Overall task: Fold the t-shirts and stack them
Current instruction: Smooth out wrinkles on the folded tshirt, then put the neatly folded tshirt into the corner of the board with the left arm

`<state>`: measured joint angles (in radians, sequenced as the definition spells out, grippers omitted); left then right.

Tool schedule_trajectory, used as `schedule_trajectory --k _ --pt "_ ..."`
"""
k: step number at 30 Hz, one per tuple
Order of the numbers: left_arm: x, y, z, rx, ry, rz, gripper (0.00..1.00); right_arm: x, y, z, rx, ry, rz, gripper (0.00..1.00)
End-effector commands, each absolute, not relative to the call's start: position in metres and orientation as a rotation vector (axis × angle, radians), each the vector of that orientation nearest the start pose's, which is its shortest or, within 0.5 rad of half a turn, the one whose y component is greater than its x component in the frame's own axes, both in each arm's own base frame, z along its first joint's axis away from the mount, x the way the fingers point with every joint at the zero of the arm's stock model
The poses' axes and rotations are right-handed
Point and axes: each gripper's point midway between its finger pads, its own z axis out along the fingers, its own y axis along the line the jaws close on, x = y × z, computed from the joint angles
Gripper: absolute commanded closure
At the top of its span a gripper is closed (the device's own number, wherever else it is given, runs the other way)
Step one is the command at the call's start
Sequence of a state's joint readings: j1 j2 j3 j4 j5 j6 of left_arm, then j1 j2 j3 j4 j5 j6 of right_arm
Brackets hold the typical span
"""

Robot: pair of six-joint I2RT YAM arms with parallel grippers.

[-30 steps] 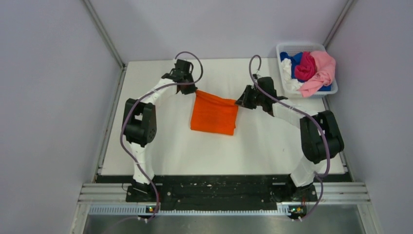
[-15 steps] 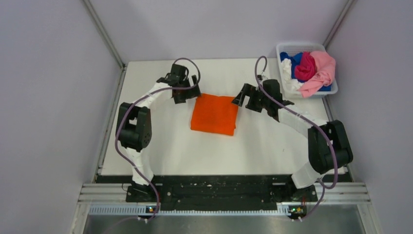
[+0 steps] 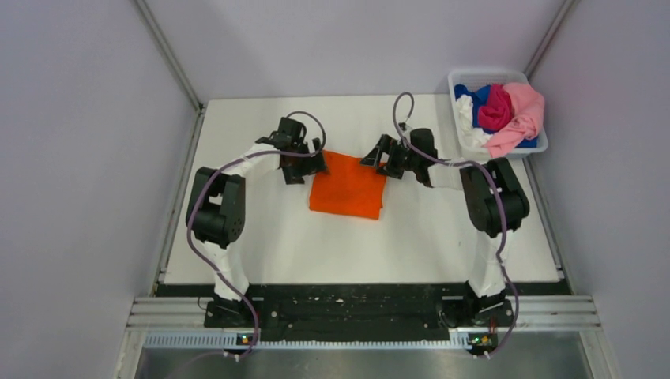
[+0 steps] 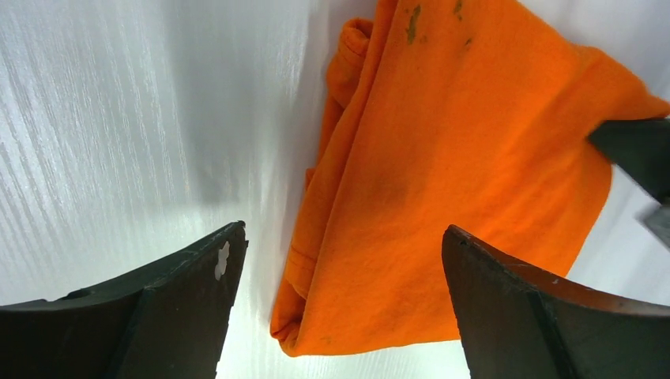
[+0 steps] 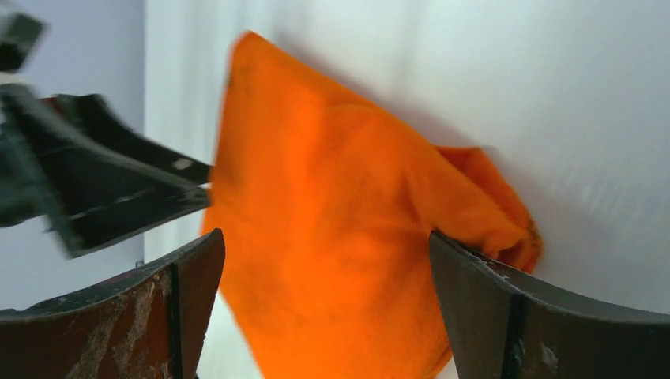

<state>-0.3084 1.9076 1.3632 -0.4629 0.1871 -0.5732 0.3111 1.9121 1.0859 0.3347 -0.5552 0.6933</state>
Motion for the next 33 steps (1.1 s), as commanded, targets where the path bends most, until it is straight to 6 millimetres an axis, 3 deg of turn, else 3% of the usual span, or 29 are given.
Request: schedule_trajectory --k 1,3,6,10,13,16,18,20,22,29,33 --pt "0.419 -0.192 0.063 -0.259 2.640 -0.554 0.07 0.443 0.260 0.044 0.121 2.262 1.177 0.01" --pt "0.421 -0.191 0.057 -0.263 2.658 -0.530 0.15 0.437 0.263 0.037 0.129 2.277 1.218 0.01" --pt "0.424 -0.195 0.054 -0.251 2.668 -0.554 0.24 0.434 0.263 0.043 0.116 2.260 1.226 0.01" --pt "0.428 -0.204 0.048 -0.235 2.675 -0.570 0.33 0.436 0.261 0.074 0.055 2.213 1.206 0.01" --pt "0.429 -0.209 0.038 -0.235 2.696 -0.573 0.40 0.434 0.259 0.111 0.015 2.134 1.192 0.01" --pt "0.430 -0.210 0.024 -0.240 2.715 -0.519 0.64 0.427 0.250 0.146 -0.001 2.064 1.148 0.01" --pt "0.429 -0.207 0.016 -0.258 2.735 -0.462 0.94 0.417 0.240 0.172 -0.002 2.008 1.105 0.01" --pt "0.431 -0.199 0.016 -0.284 2.725 -0.399 1.00 0.404 0.225 0.180 0.032 1.988 1.046 0.01" --pt "0.435 -0.187 0.022 -0.300 2.698 -0.312 1.00 0.395 0.209 0.191 0.065 1.961 0.974 0.01" --pt "0.467 -0.088 0.077 -0.439 2.460 0.363 1.00 0.369 0.150 0.213 0.189 1.886 0.678 0.01" --pt "0.490 -0.042 0.090 -0.418 2.378 0.591 1.00 0.360 0.137 0.225 0.213 1.831 0.637 0.01"
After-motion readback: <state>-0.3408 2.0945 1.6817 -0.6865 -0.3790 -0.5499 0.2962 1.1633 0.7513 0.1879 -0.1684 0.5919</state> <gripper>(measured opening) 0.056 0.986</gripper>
